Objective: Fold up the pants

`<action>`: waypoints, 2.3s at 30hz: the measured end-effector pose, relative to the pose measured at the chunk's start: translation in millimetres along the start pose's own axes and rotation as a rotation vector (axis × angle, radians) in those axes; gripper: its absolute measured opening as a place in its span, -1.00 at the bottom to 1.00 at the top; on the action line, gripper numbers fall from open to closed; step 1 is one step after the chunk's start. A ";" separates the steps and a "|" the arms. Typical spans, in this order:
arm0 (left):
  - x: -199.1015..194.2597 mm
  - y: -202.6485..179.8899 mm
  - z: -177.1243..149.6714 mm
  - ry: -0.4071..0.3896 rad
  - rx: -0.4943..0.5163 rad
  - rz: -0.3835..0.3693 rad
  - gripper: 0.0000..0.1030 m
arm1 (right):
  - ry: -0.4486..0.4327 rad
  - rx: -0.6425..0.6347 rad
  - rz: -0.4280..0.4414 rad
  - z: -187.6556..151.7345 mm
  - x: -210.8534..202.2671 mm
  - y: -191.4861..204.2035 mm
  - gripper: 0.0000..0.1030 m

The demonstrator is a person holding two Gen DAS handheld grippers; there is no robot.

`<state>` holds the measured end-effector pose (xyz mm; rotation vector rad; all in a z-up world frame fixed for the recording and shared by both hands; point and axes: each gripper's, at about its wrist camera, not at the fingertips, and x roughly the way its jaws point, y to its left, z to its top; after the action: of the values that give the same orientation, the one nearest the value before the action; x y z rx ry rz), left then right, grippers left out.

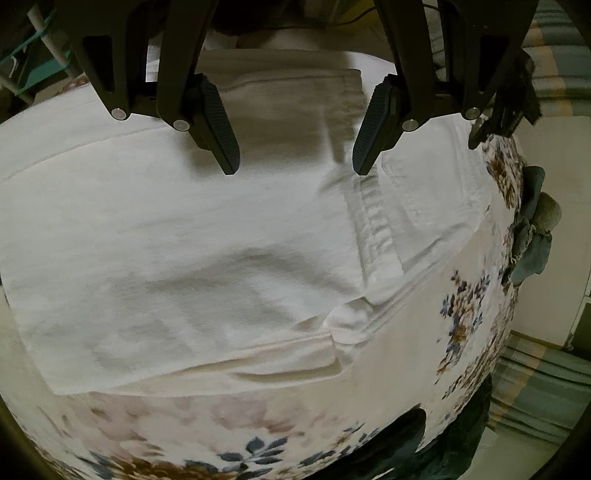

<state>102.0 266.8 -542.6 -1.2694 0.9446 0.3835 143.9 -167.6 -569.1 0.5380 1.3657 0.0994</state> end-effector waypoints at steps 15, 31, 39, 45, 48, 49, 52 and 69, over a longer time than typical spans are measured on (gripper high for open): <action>-63.6 -111.7 -42.8 -0.169 0.356 0.049 -0.67 | -0.027 0.040 0.026 3.6 -16.0 -20.3 0.28; -67.1 -286.9 -275.6 -0.051 0.921 -0.177 -0.69 | -0.193 0.269 0.033 13.1 -128.6 -169.1 0.28; 4.9 -288.0 -416.3 0.145 1.148 -0.144 -0.69 | -0.242 0.427 -0.050 -10.1 -175.5 -279.3 0.28; 53.4 -271.7 -460.4 0.243 1.236 0.000 -0.67 | -0.203 0.475 -0.086 -25.8 -175.8 -318.1 0.28; 57.4 -270.5 -463.0 0.289 1.221 0.041 -0.59 | -0.167 0.482 -0.111 -23.2 -170.7 -329.5 0.42; 56.8 -269.5 -457.3 0.315 1.193 0.048 -0.56 | -0.165 0.485 -0.107 -21.2 -170.1 -331.2 0.47; 55.9 -268.0 -448.0 0.379 1.109 0.042 -0.20 | -0.155 0.492 -0.059 -11.6 -171.2 -336.2 0.68; 18.0 -253.6 -304.9 0.146 1.061 0.262 0.47 | -0.020 0.199 0.259 93.4 -113.7 -244.3 0.91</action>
<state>176.1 -94.7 -396.2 -0.2045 1.2010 -0.0439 149.0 -452.6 -559.6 0.8803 1.2878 0.1694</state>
